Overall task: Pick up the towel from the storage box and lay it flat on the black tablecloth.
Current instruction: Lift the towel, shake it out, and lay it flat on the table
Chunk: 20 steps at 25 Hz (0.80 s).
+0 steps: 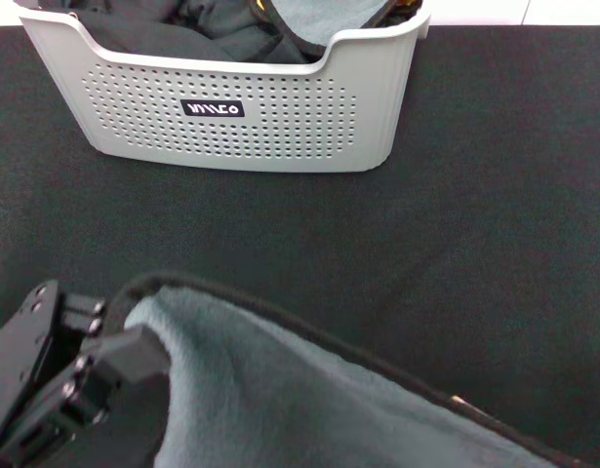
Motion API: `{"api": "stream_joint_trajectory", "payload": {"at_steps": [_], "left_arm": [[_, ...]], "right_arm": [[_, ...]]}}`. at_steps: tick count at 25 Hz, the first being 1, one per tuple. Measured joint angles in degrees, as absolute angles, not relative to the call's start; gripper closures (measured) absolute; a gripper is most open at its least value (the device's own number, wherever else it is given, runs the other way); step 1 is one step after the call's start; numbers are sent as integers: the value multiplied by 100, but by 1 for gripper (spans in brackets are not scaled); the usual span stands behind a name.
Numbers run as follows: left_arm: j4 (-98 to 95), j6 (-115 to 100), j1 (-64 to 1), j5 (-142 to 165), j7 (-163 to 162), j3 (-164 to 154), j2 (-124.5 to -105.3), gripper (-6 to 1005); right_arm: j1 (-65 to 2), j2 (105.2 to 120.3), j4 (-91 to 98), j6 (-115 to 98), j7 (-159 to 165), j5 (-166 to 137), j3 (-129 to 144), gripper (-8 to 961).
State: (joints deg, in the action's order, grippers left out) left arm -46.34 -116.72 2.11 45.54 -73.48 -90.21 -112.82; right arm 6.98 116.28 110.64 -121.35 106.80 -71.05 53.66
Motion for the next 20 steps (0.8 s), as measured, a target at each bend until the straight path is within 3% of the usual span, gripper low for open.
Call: {"api": "stream_joint_trajectory", "payload": {"at_steps": [8, 12, 16, 20], "left_arm": [[-4952, -11671, 760, 4864, -7299, -9000, -11386, 990], [-3826, -11650, 15, 5439, -7138, -8647, -11513, 989], [-1583, -11564, -1482, 5996, -6504, -8087, -11554, 988], [-466, -10936, -2409, 6137, -5969, -8099, -11562, 986]], "right_arm": [[1193, 11624, 10201, -12317, 10061, -6833, 5421, 915], [1010, 11590, 8892, -12180, 9524, -7366, 5372, 914], [473, 11548, 7558, -11713, 8941, -8006, 5388, 914], [51, 11533, 6769, -11464, 8542, -8328, 5376, 913]]}}
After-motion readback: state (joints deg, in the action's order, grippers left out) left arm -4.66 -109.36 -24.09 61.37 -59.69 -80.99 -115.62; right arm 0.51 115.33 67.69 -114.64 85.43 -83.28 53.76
